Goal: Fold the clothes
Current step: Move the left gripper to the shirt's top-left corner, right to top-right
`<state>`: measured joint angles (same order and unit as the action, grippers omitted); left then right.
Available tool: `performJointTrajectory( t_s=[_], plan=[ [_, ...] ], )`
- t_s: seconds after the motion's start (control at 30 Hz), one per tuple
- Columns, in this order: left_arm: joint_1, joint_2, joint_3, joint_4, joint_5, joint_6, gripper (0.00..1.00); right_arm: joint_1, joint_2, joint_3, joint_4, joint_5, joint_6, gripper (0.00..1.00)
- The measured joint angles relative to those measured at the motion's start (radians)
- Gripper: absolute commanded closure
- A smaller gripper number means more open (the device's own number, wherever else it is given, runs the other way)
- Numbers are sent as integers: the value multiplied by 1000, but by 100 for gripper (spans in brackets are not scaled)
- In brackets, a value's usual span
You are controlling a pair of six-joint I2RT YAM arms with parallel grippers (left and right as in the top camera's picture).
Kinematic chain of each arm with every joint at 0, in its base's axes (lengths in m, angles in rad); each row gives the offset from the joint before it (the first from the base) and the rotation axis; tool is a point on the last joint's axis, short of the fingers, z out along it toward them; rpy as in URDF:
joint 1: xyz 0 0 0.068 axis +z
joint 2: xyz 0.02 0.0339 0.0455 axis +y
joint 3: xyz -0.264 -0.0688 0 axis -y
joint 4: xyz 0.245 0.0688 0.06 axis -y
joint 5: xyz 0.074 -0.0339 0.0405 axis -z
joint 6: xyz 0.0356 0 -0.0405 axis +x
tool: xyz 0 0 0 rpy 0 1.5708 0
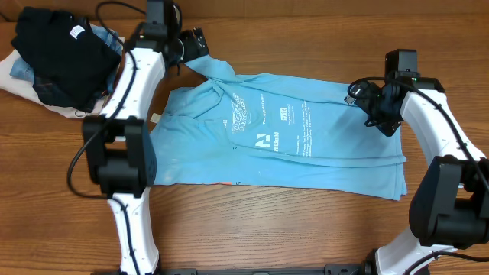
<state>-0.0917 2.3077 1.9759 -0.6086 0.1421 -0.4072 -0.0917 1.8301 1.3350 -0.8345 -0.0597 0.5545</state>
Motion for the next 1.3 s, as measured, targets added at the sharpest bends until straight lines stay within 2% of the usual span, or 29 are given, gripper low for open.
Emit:
performJointTrajectory(
  t_s=[0.17, 0.33, 0.53, 0.7, 0.83, 1.3],
  plan=[
    [0, 79, 50, 4, -13, 23, 5, 0, 0, 0, -9, 0, 0, 0],
    [0, 98, 63, 4, -68, 44, 4, 0, 0, 0, -19, 0, 0, 0],
    [0, 116, 63, 19, -130, 45, 9, 0, 0, 0, -25, 0, 0, 0],
    [0, 118, 63, 26, -179, 44, 16, 0, 0, 0, -32, 0, 0, 0],
    [0, 119, 63, 31, -200, 44, 26, 0, 0, 0, -35, 0, 0, 0],
    [0, 160, 65, 47, -248, 40, 29, 0, 0, 0, -38, 0, 0, 0]
  ],
)
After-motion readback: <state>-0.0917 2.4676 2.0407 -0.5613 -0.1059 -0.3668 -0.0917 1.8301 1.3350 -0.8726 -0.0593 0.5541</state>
